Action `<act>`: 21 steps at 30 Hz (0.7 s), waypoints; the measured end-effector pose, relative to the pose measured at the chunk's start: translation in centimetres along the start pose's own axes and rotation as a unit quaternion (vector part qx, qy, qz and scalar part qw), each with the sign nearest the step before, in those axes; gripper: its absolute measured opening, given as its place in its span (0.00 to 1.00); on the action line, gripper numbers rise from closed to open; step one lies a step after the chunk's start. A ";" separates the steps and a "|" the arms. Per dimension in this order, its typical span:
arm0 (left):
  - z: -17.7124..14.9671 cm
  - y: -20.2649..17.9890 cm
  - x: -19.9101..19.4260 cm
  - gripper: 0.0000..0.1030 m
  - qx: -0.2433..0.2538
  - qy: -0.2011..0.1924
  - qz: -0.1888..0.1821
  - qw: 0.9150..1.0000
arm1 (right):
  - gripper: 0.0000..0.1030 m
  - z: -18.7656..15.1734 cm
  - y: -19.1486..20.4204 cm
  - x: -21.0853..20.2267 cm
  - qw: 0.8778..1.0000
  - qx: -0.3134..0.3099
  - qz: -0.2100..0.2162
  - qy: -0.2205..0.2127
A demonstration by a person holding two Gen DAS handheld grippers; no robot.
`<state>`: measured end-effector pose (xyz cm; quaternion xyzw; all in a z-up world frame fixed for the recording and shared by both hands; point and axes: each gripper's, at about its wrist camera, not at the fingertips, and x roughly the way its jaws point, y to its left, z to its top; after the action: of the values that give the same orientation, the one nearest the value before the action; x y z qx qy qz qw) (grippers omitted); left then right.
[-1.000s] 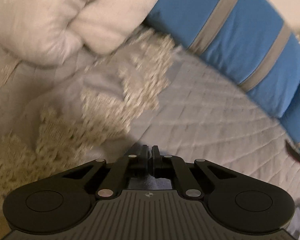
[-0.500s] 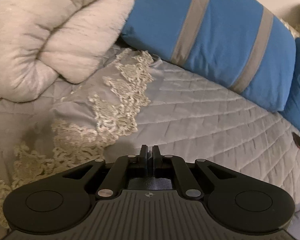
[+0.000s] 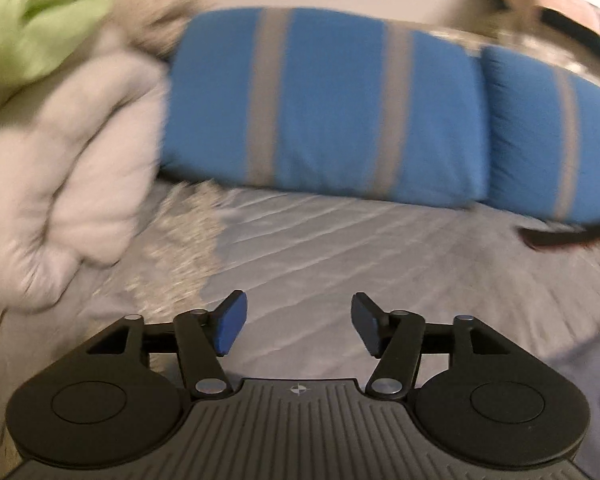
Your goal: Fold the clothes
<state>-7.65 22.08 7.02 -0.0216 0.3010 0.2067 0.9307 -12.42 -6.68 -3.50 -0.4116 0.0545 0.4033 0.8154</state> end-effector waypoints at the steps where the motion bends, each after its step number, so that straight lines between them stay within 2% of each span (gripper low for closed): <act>1: 0.1 -1.0 -0.4 0.63 0.023 -0.003 -0.009 1.000 | 1.00 -0.1 0.1 0.3 1.000 -0.006 -0.008 0.004; 3: 0.0 -3.6 -1.3 0.65 0.084 -0.015 -0.024 0.996 | 1.00 -0.2 0.4 0.7 0.999 -0.022 -0.024 0.011; 5: -0.6 -6.1 -2.2 0.66 0.142 -0.027 -0.034 0.989 | 1.00 -0.3 0.9 1.0 0.999 -0.038 -0.031 0.014; 8: -2.1 -9.5 -3.5 0.69 0.223 -0.039 -0.057 0.972 | 1.00 -0.4 1.9 1.4 0.997 -0.065 -0.038 0.018; 11: -3.5 -12.1 -4.7 0.70 0.284 -0.041 -0.090 0.954 | 1.00 -0.6 2.7 1.8 0.994 -0.101 -0.044 0.014; 14: -4.8 -13.6 -5.5 0.70 0.325 -0.046 -0.102 0.939 | 1.00 -0.5 2.9 2.0 0.993 -0.111 -0.044 0.009; 21: -6.1 -14.7 -5.4 0.70 0.360 -0.030 -0.137 0.922 | 1.00 -0.4 3.8 2.6 0.987 -0.144 -0.063 -0.016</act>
<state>-9.18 5.63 3.84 0.2796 0.3212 -0.0447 0.9037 -13.26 -4.07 -7.29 -0.5212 -0.0431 0.3614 0.7719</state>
